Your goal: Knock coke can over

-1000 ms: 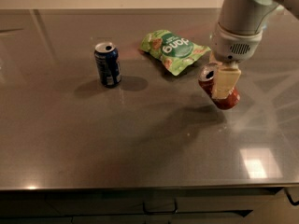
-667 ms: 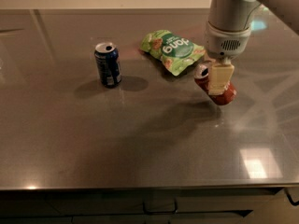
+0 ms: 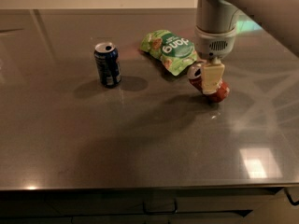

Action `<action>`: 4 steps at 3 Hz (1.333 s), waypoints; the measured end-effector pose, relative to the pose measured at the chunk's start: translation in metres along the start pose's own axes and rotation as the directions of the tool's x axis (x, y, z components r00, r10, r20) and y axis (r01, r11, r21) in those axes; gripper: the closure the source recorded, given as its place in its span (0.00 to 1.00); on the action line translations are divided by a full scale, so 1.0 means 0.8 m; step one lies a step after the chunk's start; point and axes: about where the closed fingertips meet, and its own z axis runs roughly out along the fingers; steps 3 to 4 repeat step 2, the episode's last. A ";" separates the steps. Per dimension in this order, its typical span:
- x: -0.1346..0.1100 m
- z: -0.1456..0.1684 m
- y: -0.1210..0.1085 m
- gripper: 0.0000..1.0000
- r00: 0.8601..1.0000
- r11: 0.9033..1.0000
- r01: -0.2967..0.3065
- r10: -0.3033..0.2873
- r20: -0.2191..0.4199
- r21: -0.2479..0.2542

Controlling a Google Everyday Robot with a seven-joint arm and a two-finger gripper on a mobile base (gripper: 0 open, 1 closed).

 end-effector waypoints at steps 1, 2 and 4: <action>-0.008 0.009 -0.013 0.00 0.999 0.998 0.034 -0.033 -0.018 0.057; -0.008 0.009 -0.013 0.00 0.999 0.998 0.034 -0.033 -0.018 0.057; -0.008 0.009 -0.013 0.00 0.999 0.998 0.034 -0.033 -0.018 0.057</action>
Offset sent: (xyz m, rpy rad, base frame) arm 0.0012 0.0013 -0.0052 -0.0324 -0.0123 0.0286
